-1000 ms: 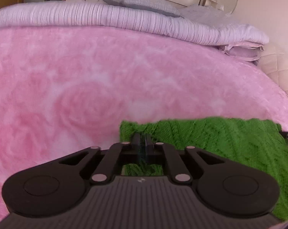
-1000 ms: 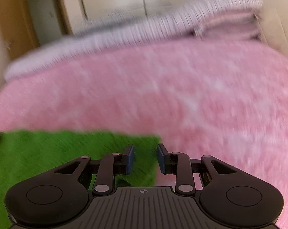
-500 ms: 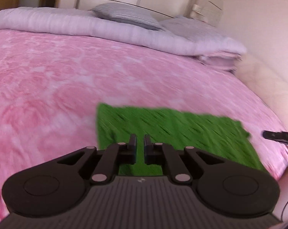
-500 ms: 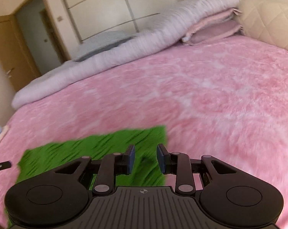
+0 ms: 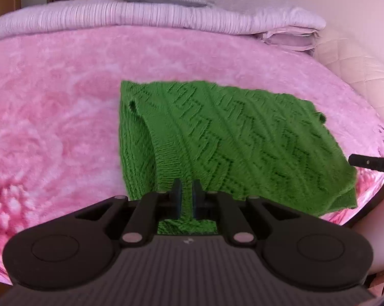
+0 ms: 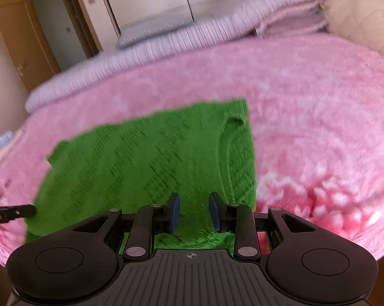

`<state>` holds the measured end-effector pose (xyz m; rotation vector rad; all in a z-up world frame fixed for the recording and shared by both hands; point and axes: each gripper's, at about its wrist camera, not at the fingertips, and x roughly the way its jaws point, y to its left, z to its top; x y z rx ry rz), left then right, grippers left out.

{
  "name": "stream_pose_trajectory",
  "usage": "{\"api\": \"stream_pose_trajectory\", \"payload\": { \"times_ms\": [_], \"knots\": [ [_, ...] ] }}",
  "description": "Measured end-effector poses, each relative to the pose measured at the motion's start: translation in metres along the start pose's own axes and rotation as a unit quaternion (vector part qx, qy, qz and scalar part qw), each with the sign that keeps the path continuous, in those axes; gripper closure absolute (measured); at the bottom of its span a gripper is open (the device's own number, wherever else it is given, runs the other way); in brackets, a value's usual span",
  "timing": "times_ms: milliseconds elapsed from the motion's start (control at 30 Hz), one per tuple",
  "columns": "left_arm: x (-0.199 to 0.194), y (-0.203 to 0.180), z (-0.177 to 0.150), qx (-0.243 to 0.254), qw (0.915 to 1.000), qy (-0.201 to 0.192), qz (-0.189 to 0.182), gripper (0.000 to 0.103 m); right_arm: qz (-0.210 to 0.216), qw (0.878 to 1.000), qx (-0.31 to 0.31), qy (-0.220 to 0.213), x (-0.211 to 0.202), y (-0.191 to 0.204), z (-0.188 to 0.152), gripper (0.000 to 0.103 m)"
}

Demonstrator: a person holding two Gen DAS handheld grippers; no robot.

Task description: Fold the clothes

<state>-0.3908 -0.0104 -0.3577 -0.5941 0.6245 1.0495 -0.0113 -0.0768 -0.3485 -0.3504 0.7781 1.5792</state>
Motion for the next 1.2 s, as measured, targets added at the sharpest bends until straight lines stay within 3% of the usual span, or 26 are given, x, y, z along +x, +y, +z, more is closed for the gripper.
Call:
{"api": "stream_pose_trajectory", "payload": {
  "times_ms": [167, 300, 433, 767, 1200],
  "knots": [
    [0.012, -0.009, -0.015, 0.023, 0.9993, 0.026, 0.016, 0.097, -0.034, 0.999, -0.008, 0.032, 0.010, 0.004, -0.022, 0.073],
    [-0.010, -0.020, -0.007, 0.036, 0.9990, 0.013, 0.024, 0.097, -0.061, 0.998, -0.014, 0.019, 0.001, 0.018, -0.028, 0.073],
    [-0.035, -0.029, -0.007, 0.040, 0.9988, 0.006, 0.028, 0.085, -0.045, 0.999, 0.008, 0.004, -0.023, 0.027, -0.028, 0.073],
    [-0.084, -0.044, -0.020, 0.040, 0.9986, -0.004, 0.035, 0.083, -0.048, 0.998, 0.050, 0.003, -0.069, 0.044, -0.048, 0.073],
    [-0.120, -0.069, -0.029, 0.065, 0.9965, -0.030, 0.044, 0.075, -0.061, 0.996, 0.061, -0.014, -0.113, 0.054, -0.059, 0.073]
  ]
}}
